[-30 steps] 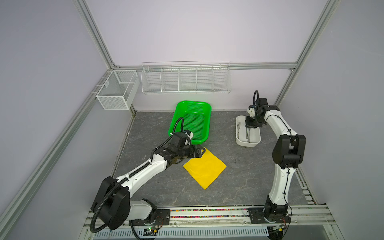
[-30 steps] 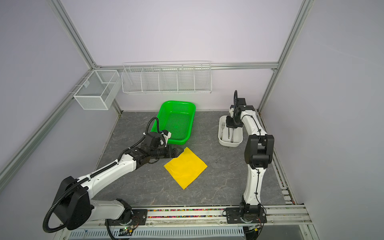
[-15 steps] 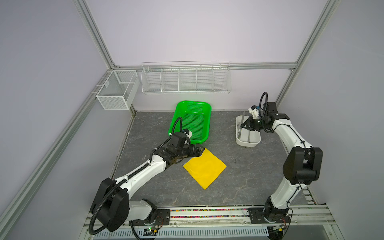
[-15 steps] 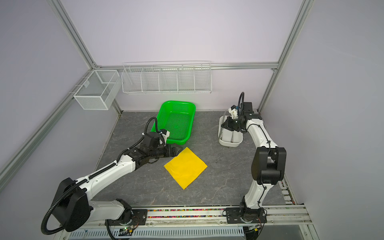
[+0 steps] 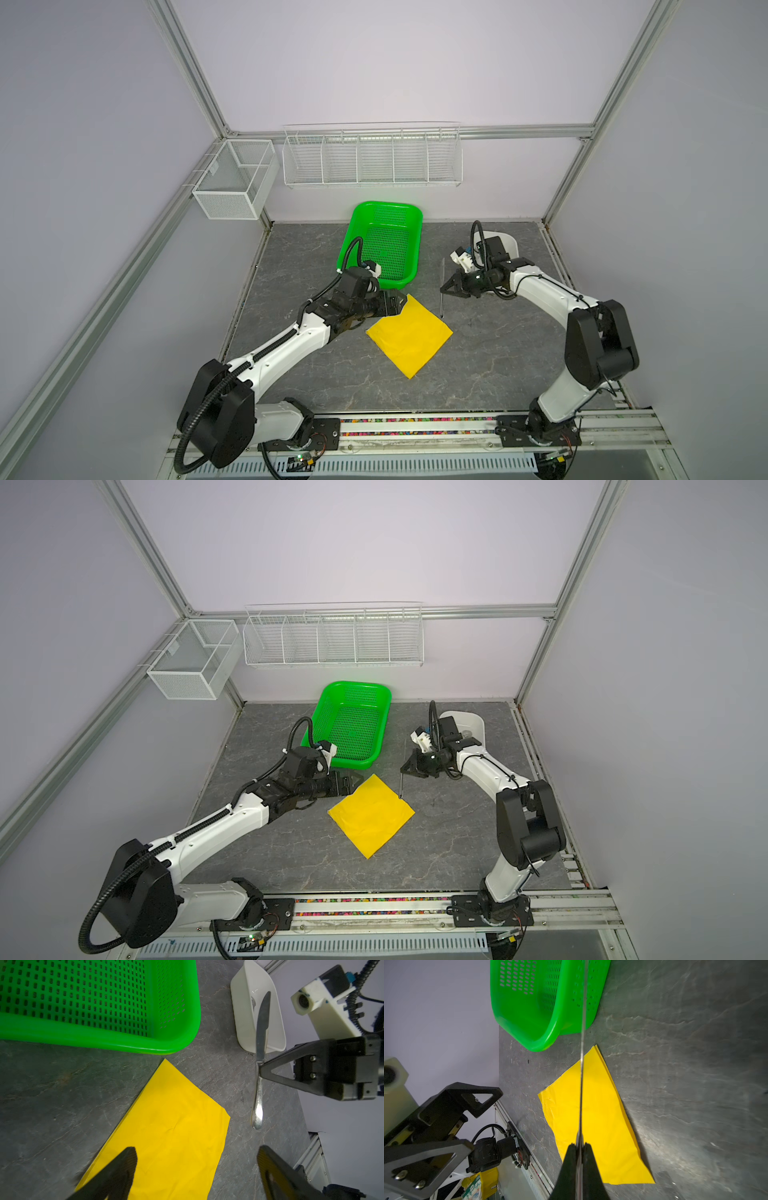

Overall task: Place the utensils on the paper napkin and roll it up
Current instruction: 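Lift the knife and carry it over the yellow napkin with the right gripper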

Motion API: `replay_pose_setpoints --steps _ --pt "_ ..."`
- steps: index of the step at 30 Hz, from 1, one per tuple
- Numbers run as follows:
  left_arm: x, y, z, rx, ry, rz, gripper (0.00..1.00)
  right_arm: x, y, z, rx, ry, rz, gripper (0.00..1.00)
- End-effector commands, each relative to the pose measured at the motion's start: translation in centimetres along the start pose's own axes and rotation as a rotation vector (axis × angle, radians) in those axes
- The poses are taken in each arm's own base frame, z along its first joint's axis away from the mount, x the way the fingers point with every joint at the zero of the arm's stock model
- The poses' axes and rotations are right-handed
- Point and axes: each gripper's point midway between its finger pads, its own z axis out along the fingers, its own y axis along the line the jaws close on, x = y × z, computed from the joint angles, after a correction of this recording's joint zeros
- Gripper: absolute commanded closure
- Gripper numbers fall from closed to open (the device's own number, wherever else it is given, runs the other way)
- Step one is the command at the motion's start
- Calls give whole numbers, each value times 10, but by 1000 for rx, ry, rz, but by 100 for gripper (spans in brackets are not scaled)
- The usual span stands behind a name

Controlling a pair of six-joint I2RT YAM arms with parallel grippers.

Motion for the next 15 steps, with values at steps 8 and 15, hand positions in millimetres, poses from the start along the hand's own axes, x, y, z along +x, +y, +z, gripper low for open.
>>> replay_pose_setpoints --steps 8,15 --pt "6 16 -10 -28 -54 -62 9 47 22 48 -15 105 31 93" --pt "14 14 0 24 6 -111 14 58 20 73 -12 173 77 93"
